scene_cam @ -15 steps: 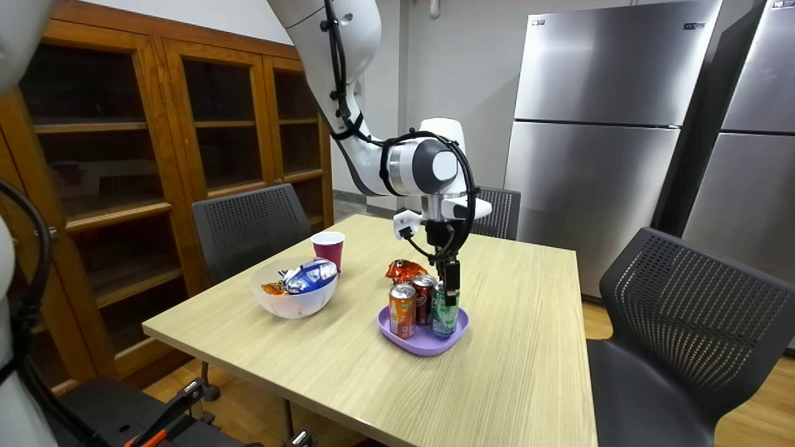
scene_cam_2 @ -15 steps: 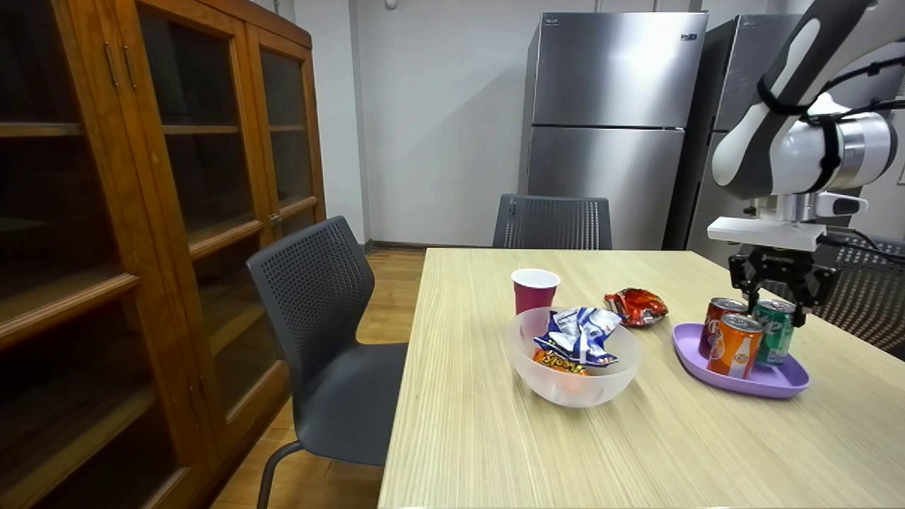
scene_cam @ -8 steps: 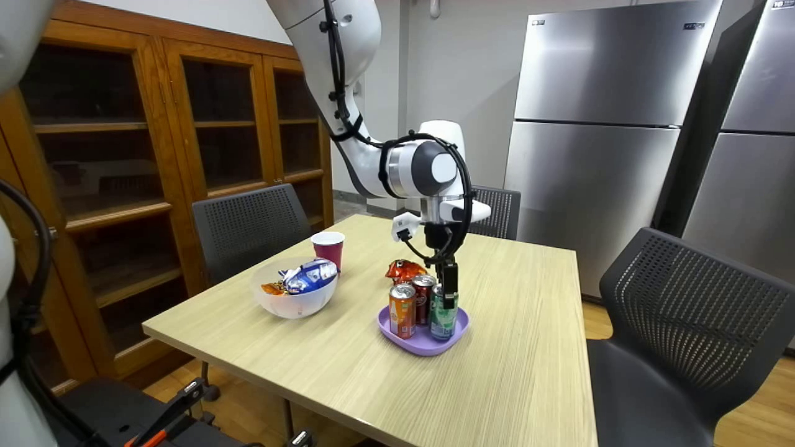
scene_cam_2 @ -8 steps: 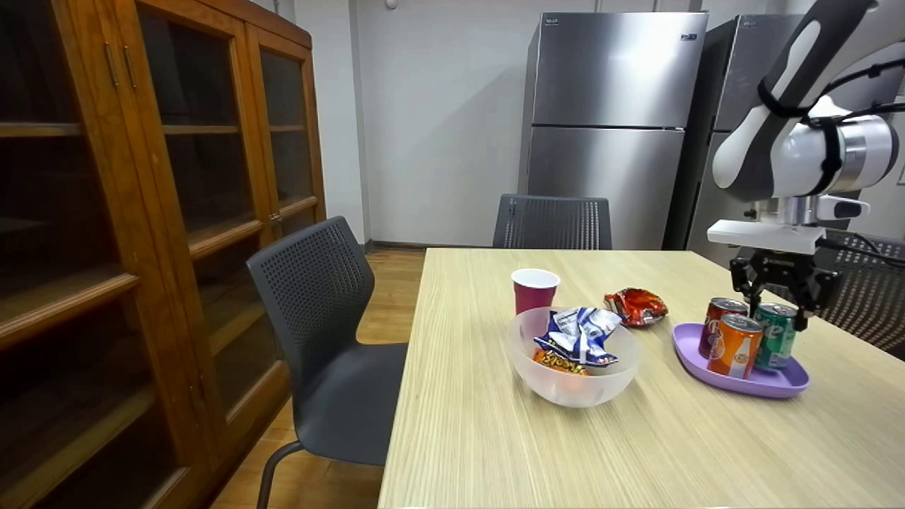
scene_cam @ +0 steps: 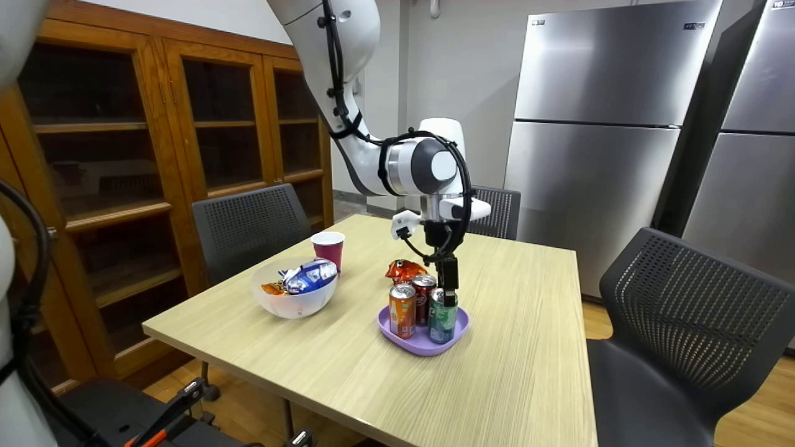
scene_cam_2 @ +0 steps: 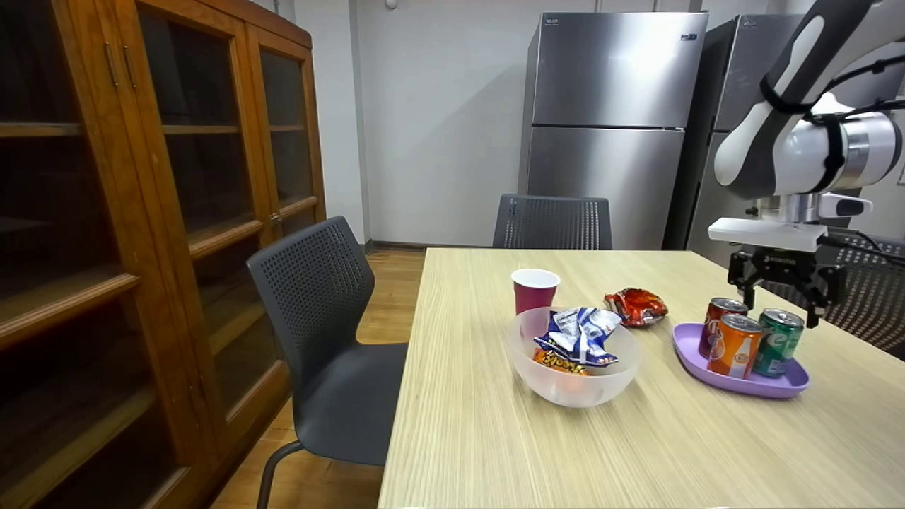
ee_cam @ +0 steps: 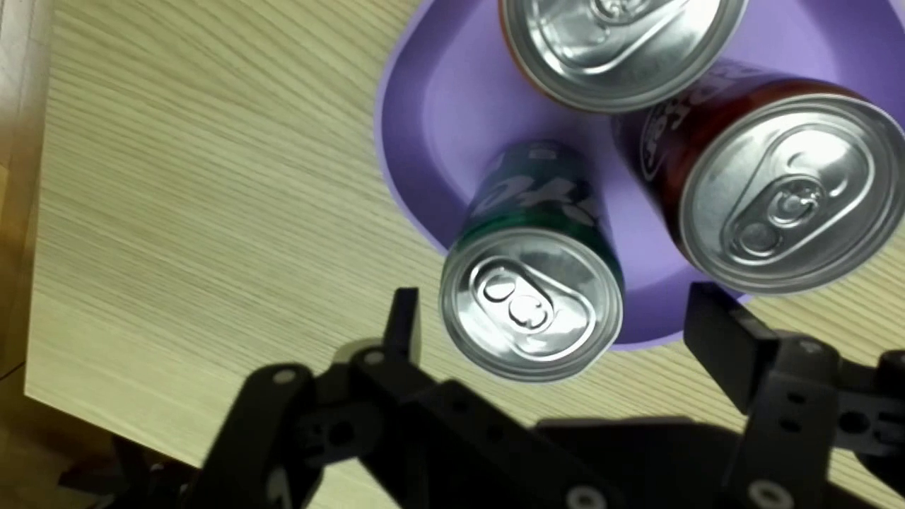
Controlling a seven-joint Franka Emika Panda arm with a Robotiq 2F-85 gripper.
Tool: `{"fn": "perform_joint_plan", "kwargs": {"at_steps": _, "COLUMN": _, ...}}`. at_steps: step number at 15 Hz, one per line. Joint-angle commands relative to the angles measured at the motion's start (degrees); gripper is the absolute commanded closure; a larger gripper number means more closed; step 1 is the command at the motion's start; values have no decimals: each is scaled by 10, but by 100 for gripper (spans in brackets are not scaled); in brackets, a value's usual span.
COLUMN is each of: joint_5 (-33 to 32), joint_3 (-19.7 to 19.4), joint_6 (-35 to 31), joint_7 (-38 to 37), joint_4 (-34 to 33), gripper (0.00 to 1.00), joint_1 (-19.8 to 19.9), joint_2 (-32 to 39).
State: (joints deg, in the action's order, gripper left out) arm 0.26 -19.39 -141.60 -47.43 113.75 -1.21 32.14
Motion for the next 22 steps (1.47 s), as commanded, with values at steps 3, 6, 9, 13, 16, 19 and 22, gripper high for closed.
{"fn": "perform_joint_plan", "kwargs": {"at_steps": 3, "joint_5": -26, "joint_3": -5, "joint_6": -3, "joint_7": -15, "joint_4": 31, "gripper": 0, "joint_1": -1, "joint_2": -63}}
{"fn": "perform_joint_plan", "kwargs": {"at_steps": 6, "joint_5": -45, "joint_3": -6, "joint_6": 1, "joint_7": -8, "joint_4": 21, "gripper": 0, "joint_1": 1, "joint_2": -74}}
{"fn": "perform_joint_plan", "kwargs": {"at_steps": 9, "joint_5": -62, "joint_3": 2, "joint_6": 4, "joint_7": 9, "joint_4": 3, "gripper": 0, "joint_1": 8, "joint_2": -74}}
{"fn": "perform_joint_plan", "kwargs": {"at_steps": 13, "joint_5": -62, "joint_3": 17, "joint_6": -4, "joint_7": 48, "joint_4": -23, "gripper": 0, "joint_1": 19, "joint_2": -67}}
{"fn": "perform_joint_plan", "kwargs": {"at_steps": 16, "joint_5": -54, "joint_3": 32, "joint_6": -6, "joint_7": 88, "joint_4": -43, "gripper": 0, "joint_1": 26, "joint_2": -60}}
{"fn": "perform_joint_plan", "kwargs": {"at_steps": 19, "joint_5": -49, "joint_3": 46, "joint_6": -7, "joint_7": 128, "joint_4": -57, "gripper": 0, "joint_1": 28, "joint_2": -55}}
{"fn": "perform_joint_plan", "kwargs": {"at_steps": 22, "joint_5": -49, "joint_3": 55, "joint_6": -9, "joint_7": 155, "joint_4": -65, "gripper": 0, "joint_1": 25, "joint_2": -50}}
